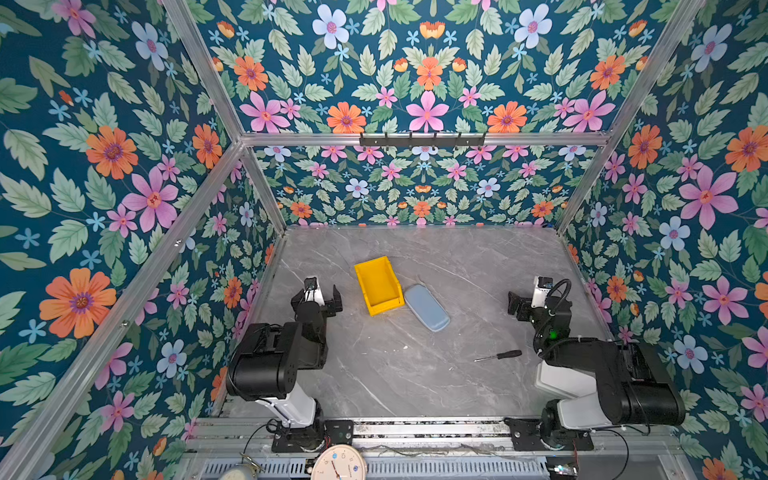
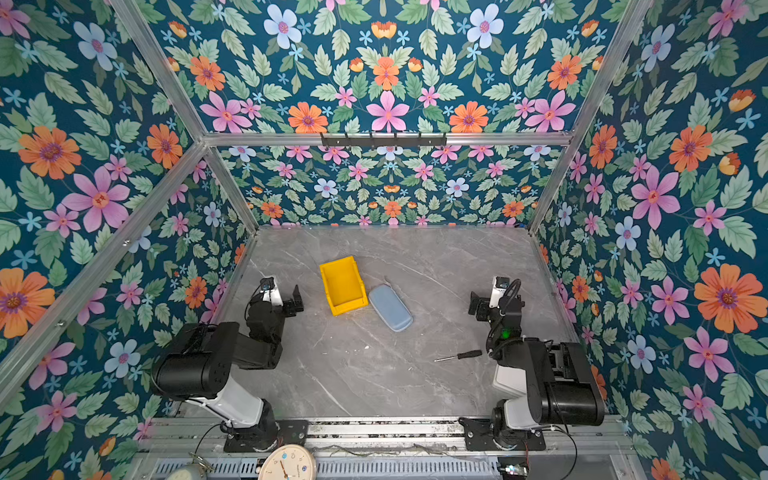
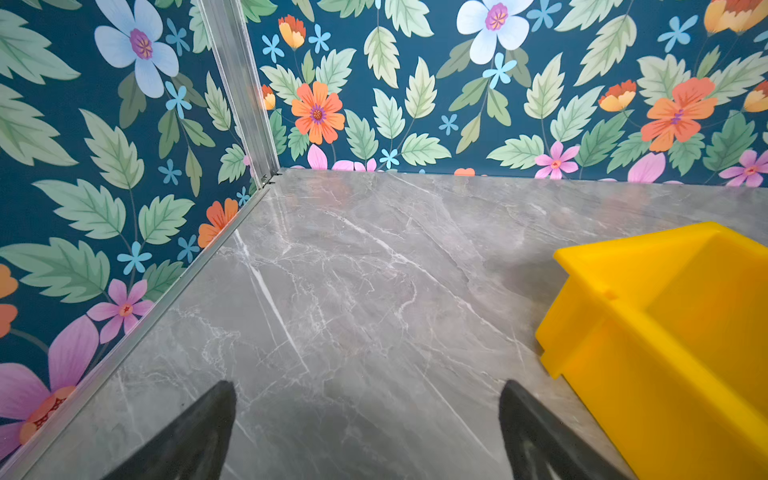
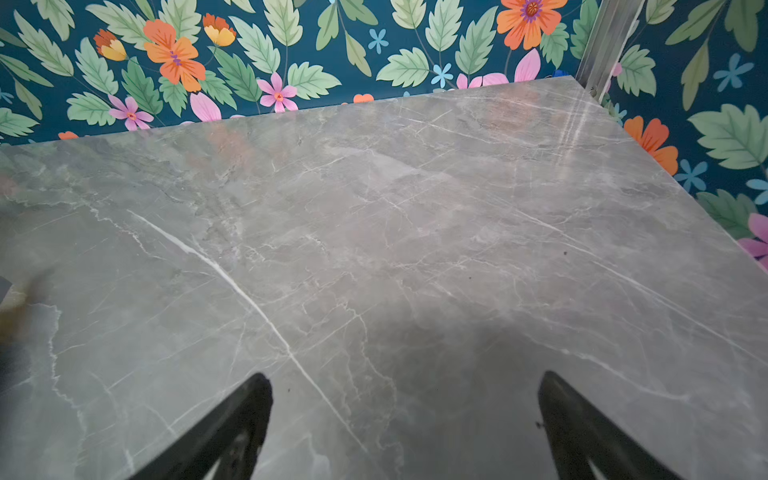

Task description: Put the screwdriver in the bin

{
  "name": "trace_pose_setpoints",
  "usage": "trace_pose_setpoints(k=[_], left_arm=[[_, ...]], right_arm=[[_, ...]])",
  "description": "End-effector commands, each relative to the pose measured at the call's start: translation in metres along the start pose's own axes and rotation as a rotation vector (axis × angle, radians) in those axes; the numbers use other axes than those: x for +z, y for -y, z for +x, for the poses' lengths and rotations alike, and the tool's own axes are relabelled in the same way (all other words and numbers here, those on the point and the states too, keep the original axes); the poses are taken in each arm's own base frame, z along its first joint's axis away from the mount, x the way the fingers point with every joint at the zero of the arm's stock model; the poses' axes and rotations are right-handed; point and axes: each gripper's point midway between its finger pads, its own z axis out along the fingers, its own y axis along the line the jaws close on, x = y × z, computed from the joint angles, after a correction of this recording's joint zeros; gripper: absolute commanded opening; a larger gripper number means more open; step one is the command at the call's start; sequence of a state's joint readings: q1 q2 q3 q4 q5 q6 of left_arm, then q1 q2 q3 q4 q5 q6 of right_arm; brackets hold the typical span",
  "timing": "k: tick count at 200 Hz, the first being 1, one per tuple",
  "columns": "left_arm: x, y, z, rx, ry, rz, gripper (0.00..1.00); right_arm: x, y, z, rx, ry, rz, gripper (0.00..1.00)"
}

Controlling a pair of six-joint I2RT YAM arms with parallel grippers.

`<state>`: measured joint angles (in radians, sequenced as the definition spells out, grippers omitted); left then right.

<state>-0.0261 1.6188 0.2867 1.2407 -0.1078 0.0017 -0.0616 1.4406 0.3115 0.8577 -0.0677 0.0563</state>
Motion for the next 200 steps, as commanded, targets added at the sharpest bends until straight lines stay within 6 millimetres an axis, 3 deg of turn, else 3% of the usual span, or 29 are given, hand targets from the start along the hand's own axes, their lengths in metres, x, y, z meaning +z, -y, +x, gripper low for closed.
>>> trace_pose_setpoints(k=[1,200], left_arm=[[-0.0003,-0.0001,-0.0031,-0.004,0.012,0.002,1.00],[-0.0029,0.0019,-0.0046,0.004,0.024,0.016,1.00]], right_arm=[[0.0001,0.0006,-0.0054,0.005,0.017,0.007,0.99],[-0.0002,0.0008,-0.0053,0.006,0.017,0.007,0.99]])
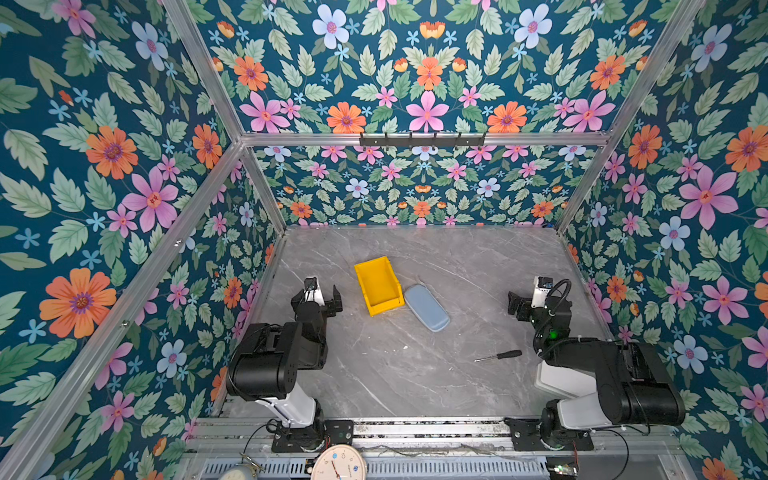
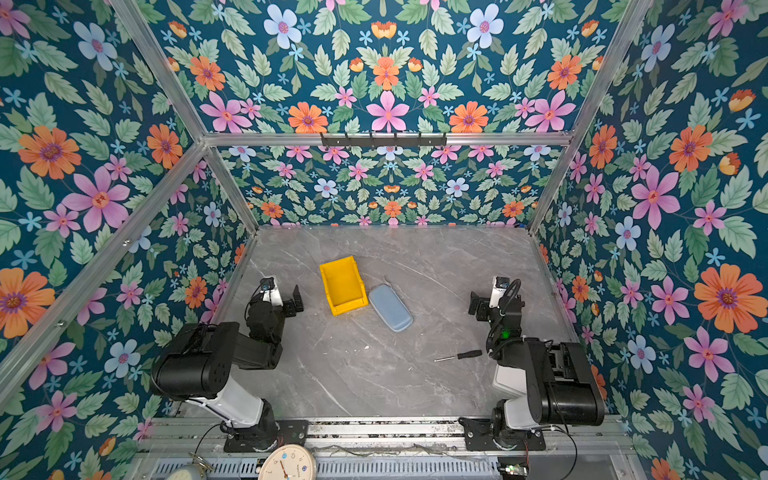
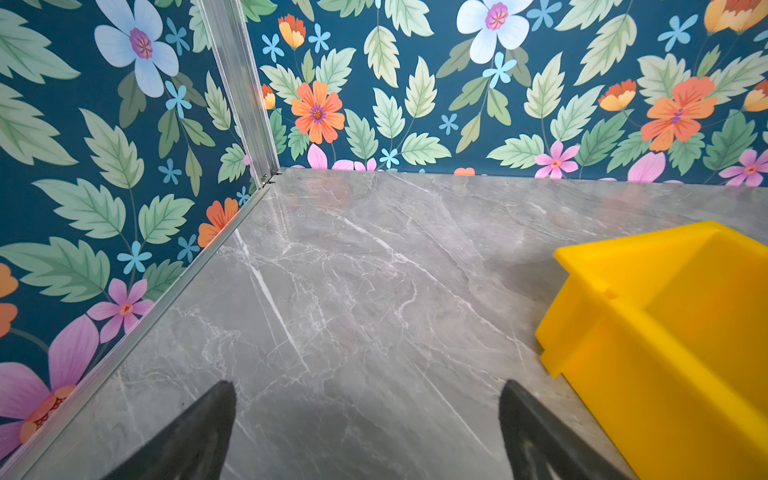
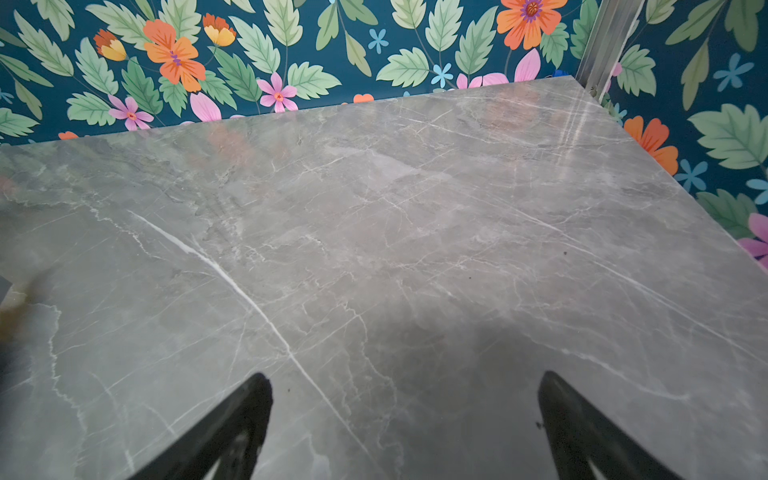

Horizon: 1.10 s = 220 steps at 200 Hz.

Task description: Put the screwdriver in the bin

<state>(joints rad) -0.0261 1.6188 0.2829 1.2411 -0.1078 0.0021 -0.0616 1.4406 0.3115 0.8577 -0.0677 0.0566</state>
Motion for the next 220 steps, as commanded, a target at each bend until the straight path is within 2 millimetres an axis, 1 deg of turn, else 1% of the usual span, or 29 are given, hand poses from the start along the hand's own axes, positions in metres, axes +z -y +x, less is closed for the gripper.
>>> trace_pose_setpoints(k=[1,23,37,43,58,75,83,99,119,137,158,183,199,220], left_arm=[[-0.002,0.002,-0.006,0.003,0.027,0.017,1.00],[-0.011,0.005,-0.015,0.009,0.064,0.040,1.00],[-0.019,0.009,-0.025,0.020,0.084,0.065,1.00],[-0.023,0.013,-0.029,0.030,0.095,0.080,1.00],[-0.033,0.024,-0.041,0.063,0.112,0.120,1.00],[-0.045,0.041,-0.056,0.092,0.127,0.184,1.00],[-0.051,0.053,-0.063,0.110,0.135,0.225,1.00],[-0.064,0.082,-0.075,0.185,0.146,0.313,1.00],[-0.081,0.123,-0.081,0.263,0.138,0.461,1.00],[-0.098,0.153,-0.083,0.290,0.136,0.595,1.00],[-0.119,0.186,-0.080,0.325,0.125,0.743,1.00],[-0.147,0.223,-0.076,0.380,0.121,0.906,1.00],[-0.165,0.244,-0.069,0.404,0.102,1.013,1.00],[-0.188,0.268,-0.057,0.460,0.067,1.119,1.00]], right_arm=[[0.000,0.001,-0.005,0.006,0.017,0.007,0.99],[-0.003,0.005,-0.009,0.017,0.026,0.032,0.99],[-0.007,0.006,-0.018,0.023,0.028,0.043,0.99],[-0.010,0.006,-0.022,0.028,0.024,0.050,0.99],[-0.015,0.011,-0.026,0.068,-0.027,0.090,0.99],[-0.024,0.014,-0.030,0.130,-0.077,0.121,0.99],[-0.029,0.015,-0.032,0.173,-0.100,0.132,0.99],[-0.044,0.016,-0.034,0.264,-0.160,0.168,0.99],[-0.065,0.011,-0.036,0.307,-0.219,0.165,0.99],[-0.082,0.005,-0.036,0.345,-0.240,0.159,0.99],[-0.102,-0.004,-0.030,0.387,-0.293,0.166,0.99],[-0.121,-0.019,-0.018,0.377,-0.375,0.186,0.99],[-0.130,-0.028,-0.007,0.352,-0.422,0.206,0.99],[-0.142,-0.036,0.011,0.340,-0.506,0.244,0.99]])
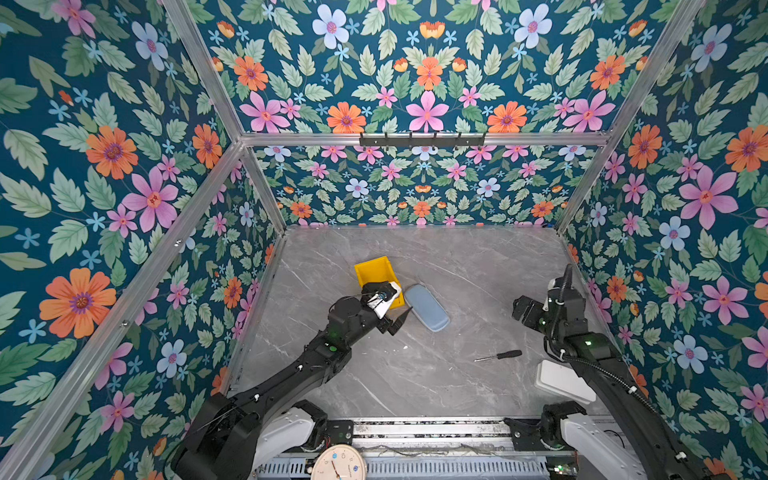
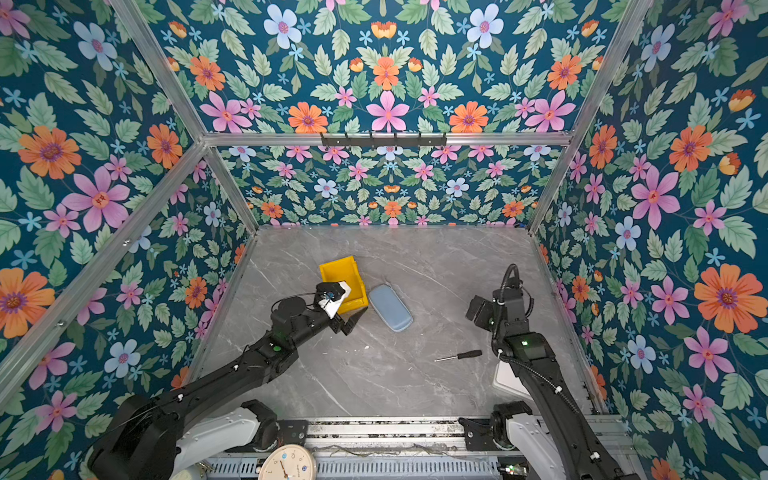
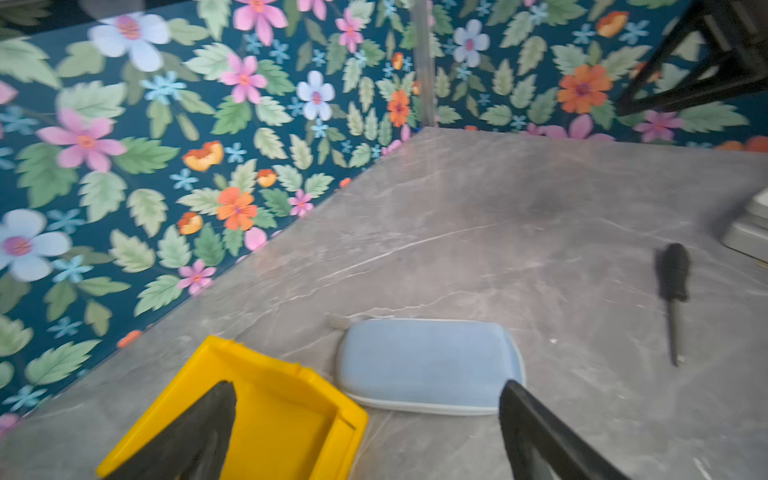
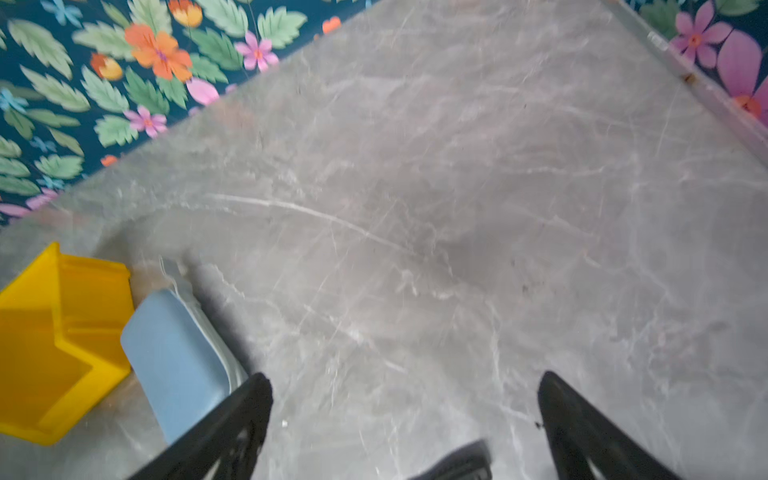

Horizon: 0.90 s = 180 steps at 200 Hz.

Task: Put the screwdriver in the bin
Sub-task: 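Reach the right gripper to the black-handled screwdriver while the left arm moves inward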

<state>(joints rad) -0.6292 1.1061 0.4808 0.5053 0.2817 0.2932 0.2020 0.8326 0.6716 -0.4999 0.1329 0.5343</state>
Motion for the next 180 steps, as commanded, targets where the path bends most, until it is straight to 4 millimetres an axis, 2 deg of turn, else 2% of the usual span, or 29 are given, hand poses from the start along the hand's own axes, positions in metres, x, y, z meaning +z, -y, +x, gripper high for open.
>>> trace_pose_setpoints(k=[1,33,65,89,110,120,141,180], left_arm=[[0.006,0.040,0.005,0.041,-0.046,0.158,1.00],[0.010,0.087,0.005,0.103,-0.061,0.309,1.00],[0.009,0.112,0.008,0.124,-0.078,0.397,1.00],[0.008,0.118,0.010,0.123,-0.082,0.420,1.00],[0.006,0.119,0.009,0.122,-0.080,0.427,1.00],[0.005,0.120,0.009,0.124,-0.077,0.431,1.00],[0.002,0.122,0.010,0.125,-0.073,0.443,1.00],[-0.002,0.126,0.013,0.123,-0.077,0.460,1.00]], right_arm=[[-0.007,0.024,0.035,0.047,-0.116,0.160,0.99],[-0.009,0.024,0.064,0.055,-0.245,0.202,0.99],[-0.006,0.014,0.084,0.184,-0.365,0.199,0.99],[-0.001,0.011,0.095,0.347,-0.419,0.243,0.99],[0.002,0.017,0.104,0.442,-0.444,0.322,0.99],[0.004,0.021,0.107,0.475,-0.450,0.359,0.96],[0.009,0.027,0.114,0.508,-0.458,0.412,0.87],[0.022,0.033,0.120,0.533,-0.446,0.454,0.80]])
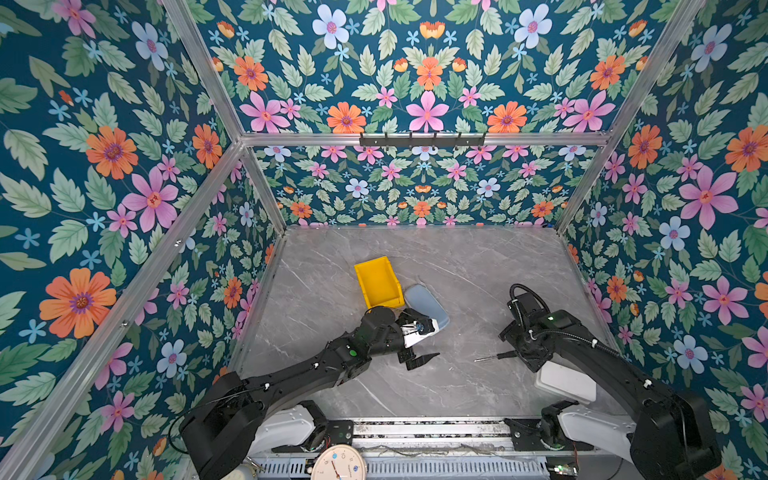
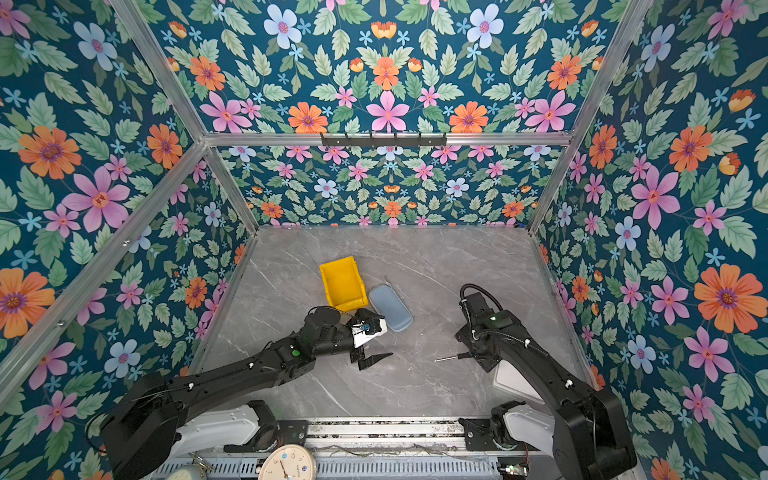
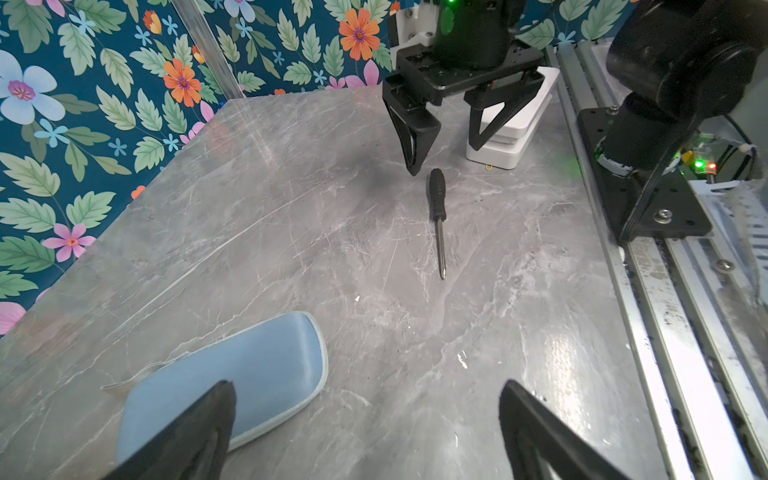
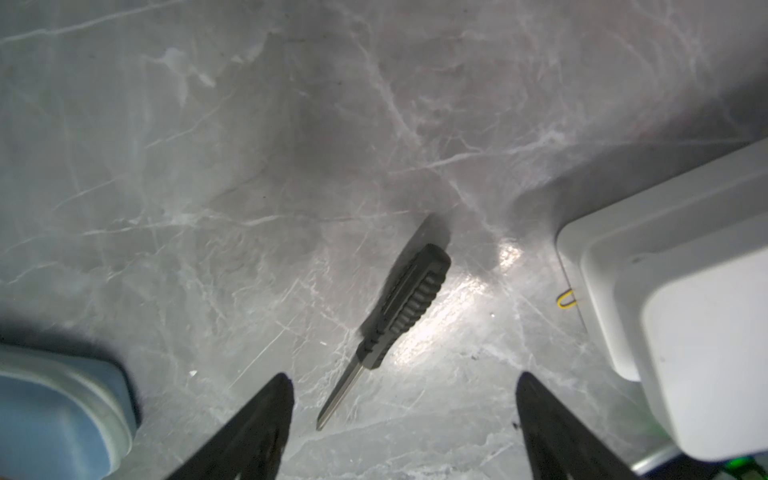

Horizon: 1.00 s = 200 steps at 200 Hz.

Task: Put the screwdriver in the bin
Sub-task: 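Reach the right gripper to the black-handled screwdriver while the left arm moves inward, then close the right gripper on the screwdriver handle and lift it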

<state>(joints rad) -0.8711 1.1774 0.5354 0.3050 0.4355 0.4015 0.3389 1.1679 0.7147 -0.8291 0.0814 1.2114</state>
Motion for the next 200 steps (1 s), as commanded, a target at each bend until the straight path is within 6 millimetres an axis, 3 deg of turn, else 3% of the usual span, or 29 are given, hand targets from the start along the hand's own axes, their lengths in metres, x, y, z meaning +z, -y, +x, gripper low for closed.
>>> trace_pose_setpoints(k=[1,53,99,174,200], left_arm=[[-0.001,0.005,-0.002,0.010,0.009,0.021,1.00],[0.000,0.009,-0.001,-0.004,0.007,0.018,1.00],[0.004,0.010,0.000,-0.007,0.000,0.023,1.00],[0.009,0.012,0.003,-0.017,-0.008,0.033,1.00],[0.010,0.012,0.004,-0.023,-0.007,0.033,1.00]], right_arm=[[0.007,0.003,-0.002,0.078,0.014,0.026,0.80],[0.027,0.003,0.001,0.092,-0.008,0.073,0.66],[0.040,0.008,0.002,0.109,-0.020,0.095,0.59],[0.054,0.018,0.004,0.124,-0.040,0.123,0.23],[0.057,0.021,0.002,0.127,-0.040,0.122,0.14]])
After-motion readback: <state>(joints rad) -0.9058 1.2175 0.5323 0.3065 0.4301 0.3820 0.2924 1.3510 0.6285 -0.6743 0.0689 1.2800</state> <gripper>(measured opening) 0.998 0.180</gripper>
